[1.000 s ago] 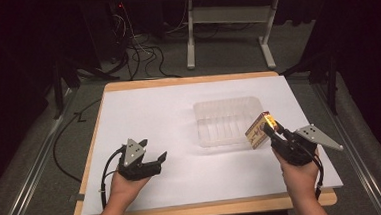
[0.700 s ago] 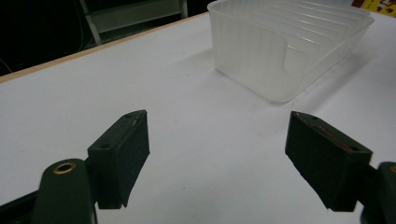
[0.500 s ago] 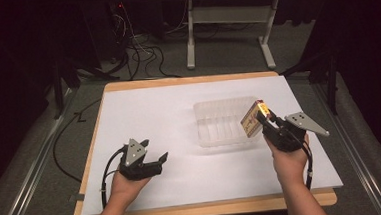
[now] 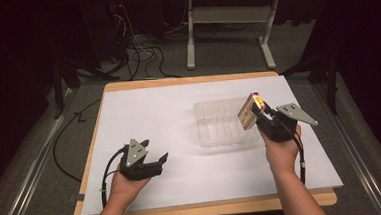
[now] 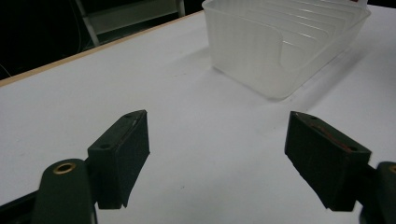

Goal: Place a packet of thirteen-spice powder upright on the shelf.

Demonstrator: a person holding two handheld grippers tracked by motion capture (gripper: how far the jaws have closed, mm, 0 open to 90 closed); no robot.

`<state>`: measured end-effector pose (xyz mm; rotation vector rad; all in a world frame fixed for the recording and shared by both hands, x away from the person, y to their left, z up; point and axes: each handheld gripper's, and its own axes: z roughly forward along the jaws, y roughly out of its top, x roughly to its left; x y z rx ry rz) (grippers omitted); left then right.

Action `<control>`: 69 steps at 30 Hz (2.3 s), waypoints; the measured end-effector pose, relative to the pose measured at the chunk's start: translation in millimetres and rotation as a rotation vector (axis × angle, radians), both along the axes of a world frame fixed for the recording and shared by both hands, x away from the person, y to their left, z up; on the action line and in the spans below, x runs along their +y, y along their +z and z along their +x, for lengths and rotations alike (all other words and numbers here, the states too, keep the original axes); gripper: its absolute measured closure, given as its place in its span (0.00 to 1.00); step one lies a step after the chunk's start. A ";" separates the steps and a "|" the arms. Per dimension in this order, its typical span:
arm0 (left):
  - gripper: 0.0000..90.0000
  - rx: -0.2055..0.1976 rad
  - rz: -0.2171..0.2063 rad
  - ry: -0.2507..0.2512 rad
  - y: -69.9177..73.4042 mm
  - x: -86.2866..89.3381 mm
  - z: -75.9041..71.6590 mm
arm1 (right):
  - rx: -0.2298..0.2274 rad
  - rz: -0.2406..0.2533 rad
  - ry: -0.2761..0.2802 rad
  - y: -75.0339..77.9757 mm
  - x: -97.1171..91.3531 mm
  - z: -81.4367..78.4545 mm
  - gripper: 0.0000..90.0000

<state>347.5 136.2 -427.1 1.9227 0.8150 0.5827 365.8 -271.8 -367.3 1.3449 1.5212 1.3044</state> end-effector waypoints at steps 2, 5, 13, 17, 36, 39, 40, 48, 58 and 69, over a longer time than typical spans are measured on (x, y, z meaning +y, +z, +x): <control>0.25 0.000 0.000 -0.001 -0.1 -0.1 0.1 | 0.004 0.000 -0.004 -1.0 0.5 3.7 0.76; 0.25 -0.001 0.002 -0.003 -0.4 -0.6 0.0 | 0.011 -0.001 -0.009 -2.3 2.2 8.7 0.76; 0.25 -0.003 0.003 -0.007 -0.2 -0.5 -0.4 | 0.021 -0.006 -0.018 -4.2 6.6 20.1 0.76; 0.25 -0.001 0.005 -0.009 -0.4 -0.5 -0.2 | 0.027 -0.015 -0.025 -5.8 9.8 24.3 0.76; 0.25 0.001 0.020 -0.021 -1.3 -1.7 0.1 | 0.046 -0.038 -0.068 -12.3 19.8 35.9 0.75; 0.25 0.000 0.022 -0.021 -1.6 -1.9 0.3 | 0.048 -0.037 -0.080 -12.9 20.6 36.5 0.75; 0.25 0.002 0.022 -0.022 -1.5 -1.9 0.3 | 0.050 -0.039 -0.087 -13.3 20.9 36.8 0.75; 0.25 0.003 0.025 -0.024 -1.9 -2.2 0.7 | 0.067 -0.047 -0.094 -22.9 24.6 37.6 0.75; 0.25 0.009 0.031 -0.032 -2.6 -3.1 0.8 | 0.091 -0.064 -0.095 -36.7 29.0 39.6 0.74; 0.25 0.012 0.038 -0.041 -3.4 -4.6 0.6 | 0.111 -0.077 -0.089 -48.7 31.1 39.8 0.73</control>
